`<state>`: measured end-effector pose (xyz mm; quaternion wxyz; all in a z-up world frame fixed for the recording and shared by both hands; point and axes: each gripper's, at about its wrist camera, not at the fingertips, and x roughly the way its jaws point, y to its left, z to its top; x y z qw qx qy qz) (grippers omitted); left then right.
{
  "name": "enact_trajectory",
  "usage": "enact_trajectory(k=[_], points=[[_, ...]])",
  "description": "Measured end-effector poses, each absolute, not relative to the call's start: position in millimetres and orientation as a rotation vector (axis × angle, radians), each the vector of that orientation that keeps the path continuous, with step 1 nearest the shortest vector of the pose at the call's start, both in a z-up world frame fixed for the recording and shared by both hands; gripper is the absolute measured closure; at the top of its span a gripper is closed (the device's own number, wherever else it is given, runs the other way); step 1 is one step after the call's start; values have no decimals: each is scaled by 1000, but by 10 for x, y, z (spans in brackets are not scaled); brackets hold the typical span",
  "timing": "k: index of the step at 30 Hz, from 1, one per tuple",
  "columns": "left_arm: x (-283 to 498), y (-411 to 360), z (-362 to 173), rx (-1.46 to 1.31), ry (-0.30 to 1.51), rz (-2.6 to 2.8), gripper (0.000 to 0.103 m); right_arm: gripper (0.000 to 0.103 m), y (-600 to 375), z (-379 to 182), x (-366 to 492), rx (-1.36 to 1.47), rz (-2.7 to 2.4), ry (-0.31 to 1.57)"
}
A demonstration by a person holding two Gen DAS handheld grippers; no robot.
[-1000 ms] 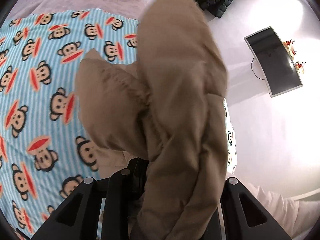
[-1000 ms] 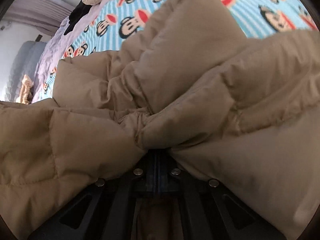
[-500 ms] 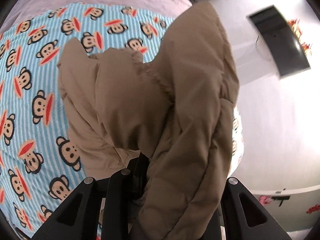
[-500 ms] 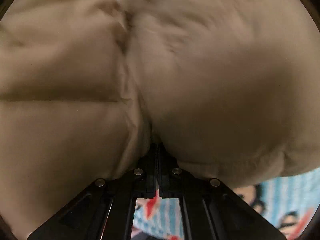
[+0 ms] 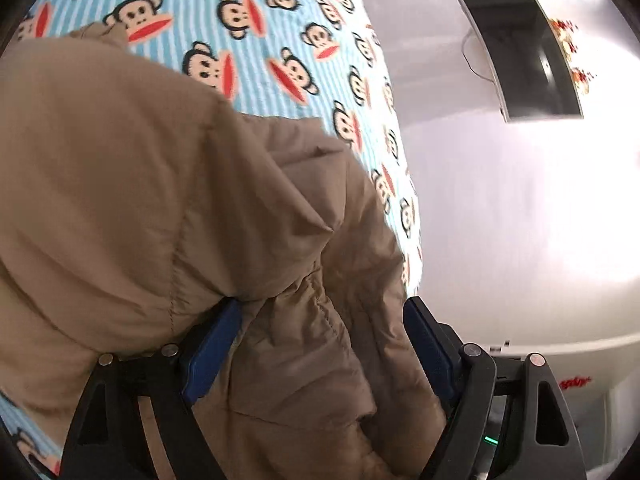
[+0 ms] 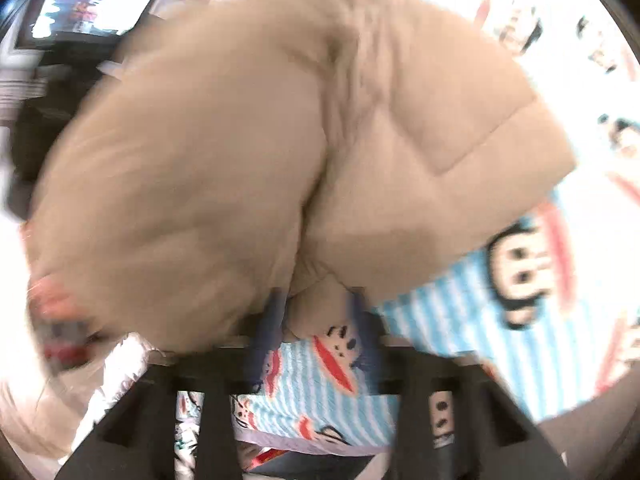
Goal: Fold large clothes
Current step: 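Fold the lifted hem over toward the collar and release with both tools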
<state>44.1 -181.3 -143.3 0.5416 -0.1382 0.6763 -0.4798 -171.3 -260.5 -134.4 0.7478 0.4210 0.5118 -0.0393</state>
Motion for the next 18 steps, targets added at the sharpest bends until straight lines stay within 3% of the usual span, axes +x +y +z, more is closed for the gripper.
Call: enact_trajectory(k=[5, 7, 11, 12, 13, 18], points=[[400, -1856, -1373, -268, 1559, -1123, 20, 31, -2675, -905, -1960, 899, -45, 1019], [346, -1884, -1287, -216, 1530, -1119, 20, 21, -2673, -833, -1916, 908, -6, 996], [309, -1761, -904, -131, 1364, -1128, 20, 23, -2594, -913, -1587, 856, -76, 1032], [308, -1639, -751, -107, 1283, -1113, 20, 51, -2562, -974, -1503, 831, -121, 1054], [329, -1538, -647, -89, 1223, -1086, 20, 86, -2585, -1023, -1438, 811, -148, 1073], [583, -932, -582, 39, 1017, -817, 20, 91, -2661, -990, -1376, 695, -255, 1085]])
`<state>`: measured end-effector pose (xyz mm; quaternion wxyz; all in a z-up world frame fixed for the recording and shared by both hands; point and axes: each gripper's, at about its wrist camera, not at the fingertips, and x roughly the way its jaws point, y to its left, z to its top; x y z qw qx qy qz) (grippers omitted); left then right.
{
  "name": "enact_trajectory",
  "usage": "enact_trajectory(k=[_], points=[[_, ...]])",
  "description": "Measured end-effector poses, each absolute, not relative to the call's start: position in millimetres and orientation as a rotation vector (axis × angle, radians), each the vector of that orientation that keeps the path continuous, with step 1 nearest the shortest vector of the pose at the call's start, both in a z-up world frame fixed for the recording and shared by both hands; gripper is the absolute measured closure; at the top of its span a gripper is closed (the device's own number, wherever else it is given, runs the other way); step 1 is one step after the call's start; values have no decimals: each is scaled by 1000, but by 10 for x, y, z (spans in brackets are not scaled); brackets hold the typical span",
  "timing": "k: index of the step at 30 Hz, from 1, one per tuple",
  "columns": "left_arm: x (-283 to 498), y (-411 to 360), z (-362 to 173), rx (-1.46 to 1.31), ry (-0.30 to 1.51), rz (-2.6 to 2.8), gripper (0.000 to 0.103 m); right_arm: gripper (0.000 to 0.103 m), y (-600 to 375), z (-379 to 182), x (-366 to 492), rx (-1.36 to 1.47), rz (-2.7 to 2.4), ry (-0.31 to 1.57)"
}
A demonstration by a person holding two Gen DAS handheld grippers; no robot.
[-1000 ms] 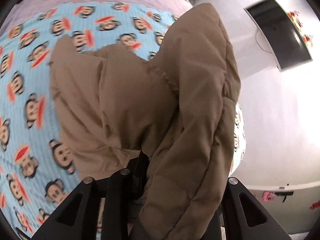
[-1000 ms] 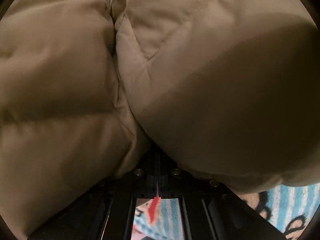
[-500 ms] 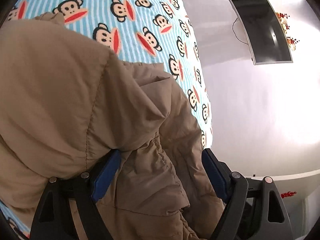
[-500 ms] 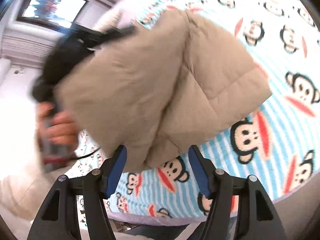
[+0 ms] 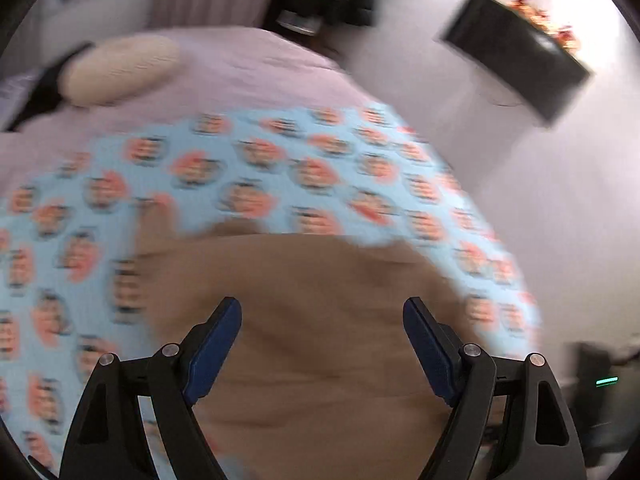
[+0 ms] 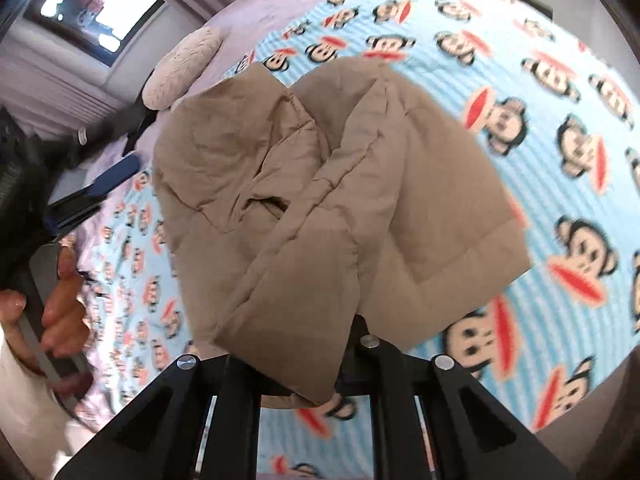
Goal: Fold large clothes
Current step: 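Fold the lifted hem over toward the collar and release with both tools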
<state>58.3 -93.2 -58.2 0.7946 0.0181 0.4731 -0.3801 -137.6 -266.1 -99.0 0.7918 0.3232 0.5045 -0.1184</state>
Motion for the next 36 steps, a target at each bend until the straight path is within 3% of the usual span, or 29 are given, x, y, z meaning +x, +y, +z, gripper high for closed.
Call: enact_trajectory(k=[6, 14, 18, 21, 24, 28, 29, 30, 31, 33, 36], points=[[851, -904, -1185, 62, 1110, -673, 20, 92, -2787, -926, -1485, 561, -312, 1080], [539, -2084, -1347, 215, 1038, -693, 20, 89, -3357, -1269, -1750, 635, -394, 1166], [618, -2247, -1422, 209, 1061, -651, 20, 68, -3654, -880, -1894, 648, -411, 1082], [643, -2232, -1461, 194, 1068, -646, 20, 38, -3852, -535, -1875, 642, -342, 977], [622, -2205, -1466, 188, 1065, -642, 20, 38, -4129, -495, -1556, 703, -226, 946], [631, -2179, -1468, 170, 1069, -633, 20, 38, -4443, -918, -884, 867, -115, 974], [628, -2183, -1468, 171, 1068, -628, 20, 38, -4430, -992, -787, 904, -102, 986], [620, -2198, -1468, 178, 1065, -620, 20, 48, -4439, -1097, -665, 942, -92, 1000], [615, -2211, -1468, 185, 1063, -612, 20, 83, -4444, -1215, -531, 952, -91, 1028], [592, -2279, -1472, 206, 1061, -597, 20, 91, -4424, -1354, -452, 878, -143, 1086], [522, -2402, -1487, 236, 1056, -610, 20, 93, -4413, -1516, -504, 795, -191, 1128]])
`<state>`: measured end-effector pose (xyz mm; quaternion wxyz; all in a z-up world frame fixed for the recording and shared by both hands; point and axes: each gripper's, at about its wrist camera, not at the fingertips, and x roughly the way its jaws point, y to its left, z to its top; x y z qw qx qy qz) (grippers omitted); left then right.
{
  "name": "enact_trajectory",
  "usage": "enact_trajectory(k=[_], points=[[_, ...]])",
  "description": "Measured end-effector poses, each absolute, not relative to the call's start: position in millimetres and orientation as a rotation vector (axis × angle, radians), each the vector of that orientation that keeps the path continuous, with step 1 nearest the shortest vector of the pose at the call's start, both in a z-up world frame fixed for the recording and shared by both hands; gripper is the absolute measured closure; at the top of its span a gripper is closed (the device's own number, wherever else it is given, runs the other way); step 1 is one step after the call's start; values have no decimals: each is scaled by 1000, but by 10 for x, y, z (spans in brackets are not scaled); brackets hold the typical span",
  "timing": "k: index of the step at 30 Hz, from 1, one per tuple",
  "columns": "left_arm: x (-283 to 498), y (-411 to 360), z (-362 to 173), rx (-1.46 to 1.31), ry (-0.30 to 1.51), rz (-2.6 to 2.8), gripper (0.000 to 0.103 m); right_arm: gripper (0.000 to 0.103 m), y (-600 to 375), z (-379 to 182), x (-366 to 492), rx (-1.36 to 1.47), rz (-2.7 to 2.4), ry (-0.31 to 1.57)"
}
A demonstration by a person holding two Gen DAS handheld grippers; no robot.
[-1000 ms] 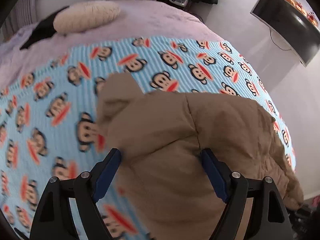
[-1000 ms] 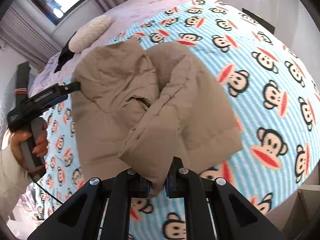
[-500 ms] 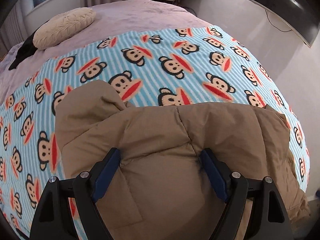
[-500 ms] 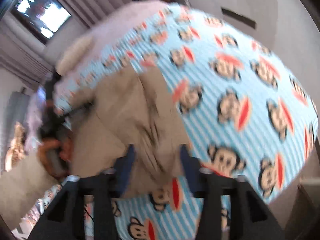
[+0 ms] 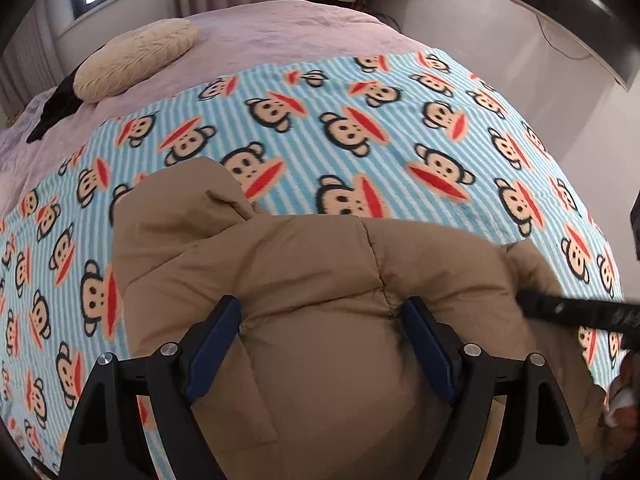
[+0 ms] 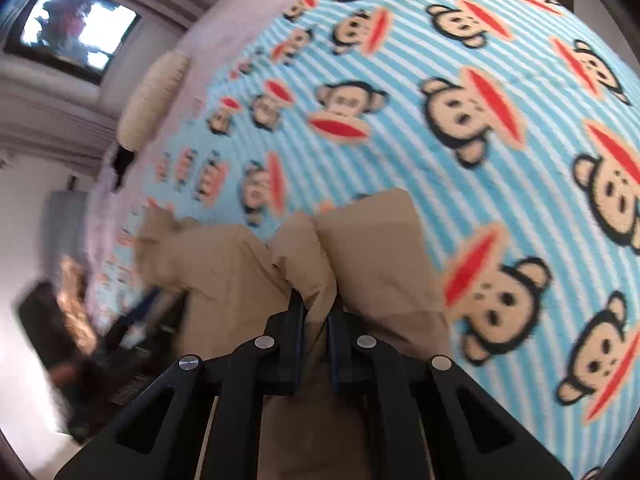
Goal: Fold large clothes
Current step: 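Fold the lifted hem over toward the collar and release with both tools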
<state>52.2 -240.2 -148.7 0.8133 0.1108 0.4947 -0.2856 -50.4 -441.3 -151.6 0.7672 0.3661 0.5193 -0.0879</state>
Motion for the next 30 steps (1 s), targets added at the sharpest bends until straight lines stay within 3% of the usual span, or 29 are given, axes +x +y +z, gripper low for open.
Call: enact_trajectory(k=[5, 11, 16, 24, 30], points=[[457, -2451, -1448, 285, 1059, -589, 20, 95, -4544, -1764, -630, 851, -211, 1153], [141, -1894, -1081, 184, 1124, -597, 20, 94, -4480, -1694, -637, 822, -207, 1160], [-382, -1496, -1245, 188, 1214, -564, 20, 86, -4377, -1467, -815, 775, -182, 1180], [-601, -1245, -1319, 87, 1271, -495, 20, 85, -3833, -889, -1437, 568, -126, 1172], [-654, -1112, -1274, 103, 1271, -520, 20, 85, -3640, -1264, -1689, 564, -218, 1313]])
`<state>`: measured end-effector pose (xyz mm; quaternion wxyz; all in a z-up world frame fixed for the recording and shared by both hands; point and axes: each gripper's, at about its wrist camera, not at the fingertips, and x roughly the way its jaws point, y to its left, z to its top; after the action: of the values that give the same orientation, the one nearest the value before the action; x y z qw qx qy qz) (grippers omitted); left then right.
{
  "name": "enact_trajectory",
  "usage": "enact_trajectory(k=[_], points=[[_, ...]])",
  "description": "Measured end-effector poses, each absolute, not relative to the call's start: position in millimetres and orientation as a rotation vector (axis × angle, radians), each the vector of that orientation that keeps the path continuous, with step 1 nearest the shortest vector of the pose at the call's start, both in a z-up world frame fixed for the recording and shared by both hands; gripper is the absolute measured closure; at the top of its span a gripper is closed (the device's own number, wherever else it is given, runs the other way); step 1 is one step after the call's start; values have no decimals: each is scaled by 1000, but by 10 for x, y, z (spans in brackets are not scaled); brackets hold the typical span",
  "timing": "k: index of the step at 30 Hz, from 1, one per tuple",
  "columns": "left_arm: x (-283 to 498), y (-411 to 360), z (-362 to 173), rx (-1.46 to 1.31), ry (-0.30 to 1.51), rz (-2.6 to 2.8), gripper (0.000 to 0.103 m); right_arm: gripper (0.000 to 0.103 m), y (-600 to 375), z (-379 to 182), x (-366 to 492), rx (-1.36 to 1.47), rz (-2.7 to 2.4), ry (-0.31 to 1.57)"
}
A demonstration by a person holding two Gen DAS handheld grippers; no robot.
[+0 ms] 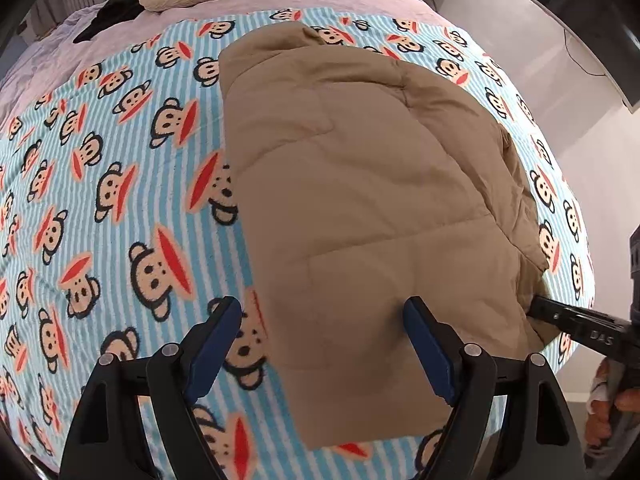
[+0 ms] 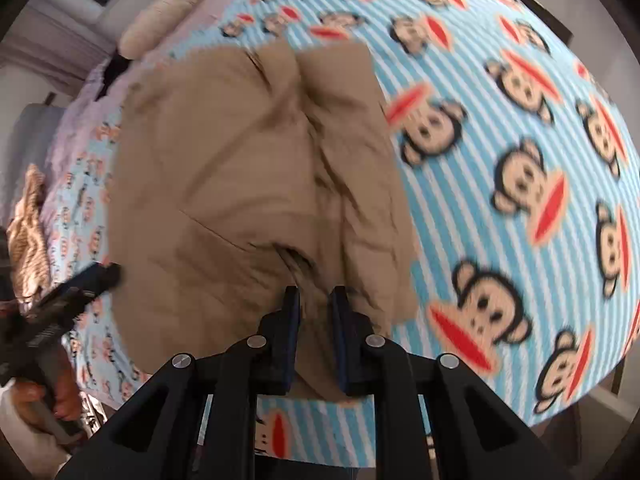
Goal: Fold large clothes
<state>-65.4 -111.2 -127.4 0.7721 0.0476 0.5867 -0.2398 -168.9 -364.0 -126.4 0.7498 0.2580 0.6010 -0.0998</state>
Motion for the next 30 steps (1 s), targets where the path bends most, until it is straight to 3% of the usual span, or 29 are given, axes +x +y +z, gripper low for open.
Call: enact_trajectory(k=[9, 11, 12, 13, 16, 18, 26, 30], points=[[-730, -819, -1171, 124, 1261, -527, 20, 85, -3402, -847, -1816, 535, -347, 1208], [-735, -768, -1143, 126, 1256, -524, 20, 73, -3337, -751, -1836, 534, -357, 1192], [-734, -734, -1129, 124, 1251, -524, 20, 60, -3307, -716, -1848, 535, -364, 1184], [-730, -710, -1124, 125, 1249, -520, 20, 56, -3293, -685, -1854, 537, -367, 1173], [-704, -672, -1152, 128, 1266, -496, 20, 56, -3237, -622, -1823, 522, -356, 1166], [-683, -656, -1175, 121, 1268, -475, 0, 56, -3228, -607, -1810, 523, -344, 1171], [-562, -762, -1163, 130, 1272, -397, 0, 43, -3445, -650, -1539, 511, -272, 1229], [-477, -848, -1184, 119, 1285, -364, 0, 26, -3667, -718, -1367, 514, -227, 1259]])
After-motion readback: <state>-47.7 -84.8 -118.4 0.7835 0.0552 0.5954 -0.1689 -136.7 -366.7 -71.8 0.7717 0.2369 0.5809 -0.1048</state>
